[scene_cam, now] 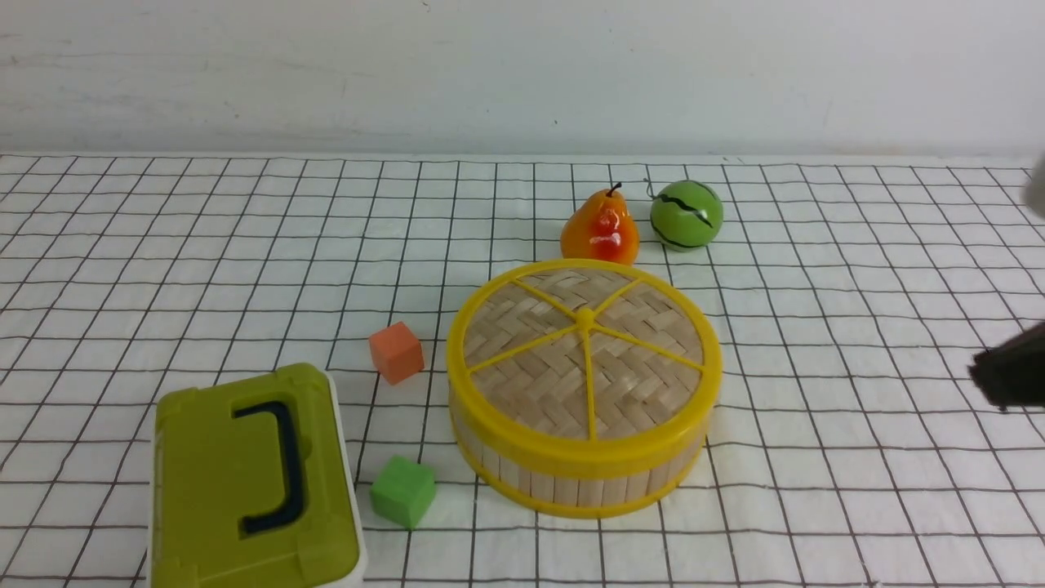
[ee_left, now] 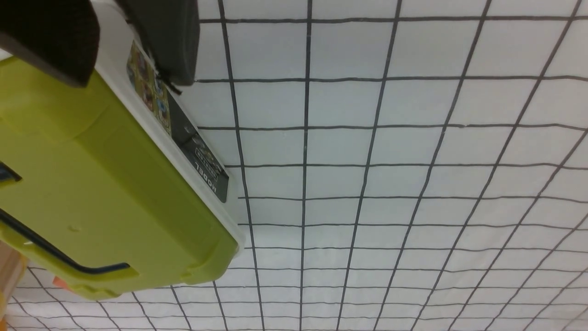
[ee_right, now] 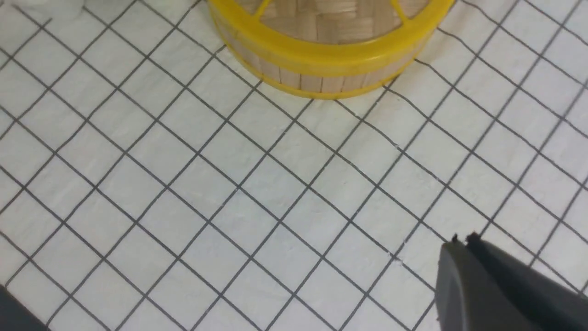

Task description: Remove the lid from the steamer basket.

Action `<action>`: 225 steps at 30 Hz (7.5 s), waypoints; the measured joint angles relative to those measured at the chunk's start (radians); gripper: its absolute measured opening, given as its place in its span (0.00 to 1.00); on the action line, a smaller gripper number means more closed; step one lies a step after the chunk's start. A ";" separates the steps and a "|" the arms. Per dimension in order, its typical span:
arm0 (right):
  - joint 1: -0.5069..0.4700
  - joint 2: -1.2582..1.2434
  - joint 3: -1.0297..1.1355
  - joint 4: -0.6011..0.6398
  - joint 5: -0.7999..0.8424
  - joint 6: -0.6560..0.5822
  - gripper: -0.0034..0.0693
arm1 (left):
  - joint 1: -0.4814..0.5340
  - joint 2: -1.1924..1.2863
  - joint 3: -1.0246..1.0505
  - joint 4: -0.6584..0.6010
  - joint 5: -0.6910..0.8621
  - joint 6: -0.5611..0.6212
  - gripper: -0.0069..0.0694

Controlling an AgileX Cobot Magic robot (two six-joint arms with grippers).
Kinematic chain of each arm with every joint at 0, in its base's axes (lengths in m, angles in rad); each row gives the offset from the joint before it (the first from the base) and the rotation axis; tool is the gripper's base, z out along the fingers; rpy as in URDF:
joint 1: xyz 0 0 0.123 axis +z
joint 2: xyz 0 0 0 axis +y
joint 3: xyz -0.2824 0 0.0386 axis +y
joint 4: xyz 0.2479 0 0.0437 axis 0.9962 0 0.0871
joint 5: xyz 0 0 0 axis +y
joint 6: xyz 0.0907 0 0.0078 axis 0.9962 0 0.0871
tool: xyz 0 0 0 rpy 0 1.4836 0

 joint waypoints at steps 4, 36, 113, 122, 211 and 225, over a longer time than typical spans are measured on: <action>0.067 0.144 -0.098 -0.042 0.000 0.066 0.04 | 0.000 0.000 0.000 0.000 0.000 0.000 0.40; 0.236 0.967 -0.760 -0.111 -0.053 0.227 0.60 | 0.000 0.000 0.000 0.000 0.000 0.000 0.40; -0.252 0.709 -0.156 -0.149 -0.465 0.340 0.43 | 0.000 0.000 0.000 0.000 0.000 0.000 0.40; -0.252 0.305 -0.090 -0.124 -0.460 0.354 0.32 | 0.000 0.000 0.000 0.000 0.000 0.000 0.40; -0.331 -1.122 1.199 -0.250 -0.763 0.466 0.04 | 0.000 0.000 0.000 0.000 0.000 0.000 0.40; -0.331 -1.122 1.199 -0.250 -0.763 0.463 0.05 | 0.000 0.000 0.000 0.000 0.000 0.000 0.40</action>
